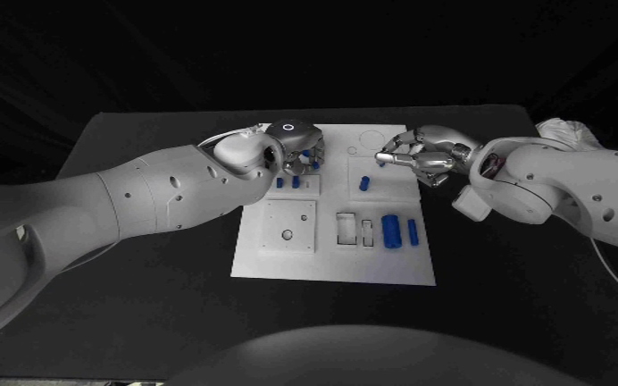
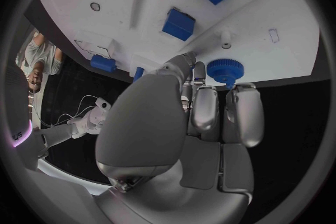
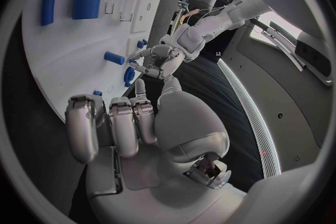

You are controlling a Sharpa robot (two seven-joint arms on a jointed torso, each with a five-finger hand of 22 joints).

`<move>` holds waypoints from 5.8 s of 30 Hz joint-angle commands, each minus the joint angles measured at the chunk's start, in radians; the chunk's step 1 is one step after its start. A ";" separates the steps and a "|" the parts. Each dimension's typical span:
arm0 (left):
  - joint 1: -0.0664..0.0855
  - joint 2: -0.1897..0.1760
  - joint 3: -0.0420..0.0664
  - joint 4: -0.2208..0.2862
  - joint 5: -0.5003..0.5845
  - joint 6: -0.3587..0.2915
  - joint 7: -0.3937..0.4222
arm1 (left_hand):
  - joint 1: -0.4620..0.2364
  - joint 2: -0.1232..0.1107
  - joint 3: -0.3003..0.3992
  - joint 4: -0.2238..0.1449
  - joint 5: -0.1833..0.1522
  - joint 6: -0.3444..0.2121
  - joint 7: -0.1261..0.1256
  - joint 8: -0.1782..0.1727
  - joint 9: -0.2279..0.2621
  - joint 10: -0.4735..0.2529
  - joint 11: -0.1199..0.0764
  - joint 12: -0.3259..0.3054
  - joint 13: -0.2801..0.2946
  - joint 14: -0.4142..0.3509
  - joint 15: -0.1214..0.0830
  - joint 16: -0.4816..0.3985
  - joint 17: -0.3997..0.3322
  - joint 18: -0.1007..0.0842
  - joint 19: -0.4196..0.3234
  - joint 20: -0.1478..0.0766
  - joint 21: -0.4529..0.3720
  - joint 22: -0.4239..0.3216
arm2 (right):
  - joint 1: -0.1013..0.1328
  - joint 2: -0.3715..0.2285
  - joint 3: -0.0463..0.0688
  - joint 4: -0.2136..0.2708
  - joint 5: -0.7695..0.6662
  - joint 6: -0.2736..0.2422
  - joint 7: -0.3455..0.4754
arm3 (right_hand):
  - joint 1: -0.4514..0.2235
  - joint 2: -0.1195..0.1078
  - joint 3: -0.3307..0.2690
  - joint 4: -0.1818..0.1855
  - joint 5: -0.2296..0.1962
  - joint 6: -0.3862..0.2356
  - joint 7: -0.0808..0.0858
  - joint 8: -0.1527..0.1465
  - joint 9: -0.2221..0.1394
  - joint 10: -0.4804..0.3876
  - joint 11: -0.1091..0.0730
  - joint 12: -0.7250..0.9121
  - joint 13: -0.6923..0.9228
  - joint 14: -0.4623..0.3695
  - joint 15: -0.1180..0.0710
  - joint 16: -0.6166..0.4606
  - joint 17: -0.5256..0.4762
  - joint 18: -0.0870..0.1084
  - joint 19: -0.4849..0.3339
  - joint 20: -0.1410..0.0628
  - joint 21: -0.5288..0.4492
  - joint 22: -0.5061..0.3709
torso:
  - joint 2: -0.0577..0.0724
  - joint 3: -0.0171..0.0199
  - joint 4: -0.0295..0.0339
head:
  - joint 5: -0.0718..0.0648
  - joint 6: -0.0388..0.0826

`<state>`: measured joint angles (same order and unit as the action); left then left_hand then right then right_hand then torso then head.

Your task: Assemble the parts on the task board

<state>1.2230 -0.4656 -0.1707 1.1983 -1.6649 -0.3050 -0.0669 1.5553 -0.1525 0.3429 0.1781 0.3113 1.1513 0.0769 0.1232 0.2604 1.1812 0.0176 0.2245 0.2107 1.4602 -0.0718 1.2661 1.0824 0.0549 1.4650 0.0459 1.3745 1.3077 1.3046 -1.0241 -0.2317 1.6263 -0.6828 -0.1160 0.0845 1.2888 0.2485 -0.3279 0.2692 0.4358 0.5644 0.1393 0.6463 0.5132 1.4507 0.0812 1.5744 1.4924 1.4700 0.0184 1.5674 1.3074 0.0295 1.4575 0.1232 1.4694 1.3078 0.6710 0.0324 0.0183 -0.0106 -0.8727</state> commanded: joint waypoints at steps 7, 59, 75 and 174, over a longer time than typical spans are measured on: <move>0.025 -0.115 0.048 0.102 -0.005 -0.025 0.001 | -0.010 0.009 -0.001 -0.005 -0.008 0.012 0.004 0.008 0.001 0.010 0.004 -0.004 -0.005 0.009 0.001 -0.007 -0.013 -0.003 0.013 -0.007 -0.011 0.165 | -0.001 -0.012 0.000 0.009 -0.004 0.016 -0.005 | 0.011 0.002 0.002 0.006 0.007 0.010 -0.002 0.006 0.001 0.120 -0.018 -0.004 0.078 0.101 -0.005 0.003 0.263 0.008 -0.008 0.001 -0.007 0.214 | -0.002 0.0015 0.0031 | -0.008 0.000; -0.005 -0.138 0.048 0.080 0.044 0.014 0.005 | -0.013 0.003 0.006 -0.008 -0.032 -0.015 0.012 -0.019 -0.015 0.009 0.011 -0.041 -0.023 0.027 0.007 0.032 0.044 -0.004 0.015 -0.002 -0.011 0.168 | -0.005 -0.011 0.000 0.000 -0.005 0.017 -0.002 | 0.012 0.001 0.002 0.006 0.007 0.010 -0.002 0.004 0.000 0.120 -0.019 -0.004 0.078 0.101 -0.005 0.003 0.263 0.009 -0.011 0.002 -0.010 0.212 | -0.011 0.0033 0.0183 | -0.017 0.000; -0.015 -0.106 0.047 0.054 0.052 0.033 0.012 | -0.013 0.004 0.007 -0.008 -0.031 -0.015 0.012 -0.020 -0.015 0.010 0.012 -0.041 -0.023 0.025 0.008 0.027 0.037 -0.003 0.013 -0.002 -0.015 0.167 | -0.005 -0.009 0.000 0.001 -0.005 0.019 -0.004 | 0.012 0.002 0.003 0.006 0.007 0.010 -0.002 0.003 -0.001 0.120 -0.019 -0.004 0.078 0.101 -0.005 0.003 0.263 0.009 -0.011 0.002 -0.010 0.212 | -0.009 0.0032 0.0179 | -0.021 0.000; 0.081 -0.401 0.053 0.258 0.674 -0.251 0.418 | -0.158 -0.101 -0.388 0.123 -0.171 -0.407 -0.125 -0.011 -0.181 -0.469 0.059 -0.127 -0.078 0.002 0.048 0.076 0.084 0.018 -0.036 0.039 -0.142 0.147 | 0.083 -0.098 0.000 0.049 -0.165 -0.143 0.015 | 0.227 -0.078 0.039 -0.105 -0.173 0.005 -0.017 -0.173 -0.170 -0.302 -0.042 -0.362 -0.274 -0.086 -0.029 -0.193 0.041 0.081 -0.256 -0.021 -0.312 0.083 | -0.030 -0.0218 0.0768 | -0.133 0.000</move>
<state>1.3030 -0.8628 -0.1171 1.4462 -1.1954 -0.5485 0.2125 1.3916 -0.2624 -0.0411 0.3005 0.1367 0.7382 -0.0491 0.1080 0.0795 0.7073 0.0751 0.0947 0.1335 1.4566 -0.0211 1.3377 1.1660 0.0548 1.4272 0.0837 1.2289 1.3079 1.3847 -1.1206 -0.2312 1.6761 -0.7438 -0.2080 0.0900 1.4947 0.1532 -0.2880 0.1678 0.2650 0.5687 0.1271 0.4770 0.3464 1.1626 0.0420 1.2322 1.4748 1.3899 -0.0118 1.3825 1.3078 0.1002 1.2097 0.1024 1.1672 1.3074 0.6474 0.0177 0.0743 -0.1252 -0.8727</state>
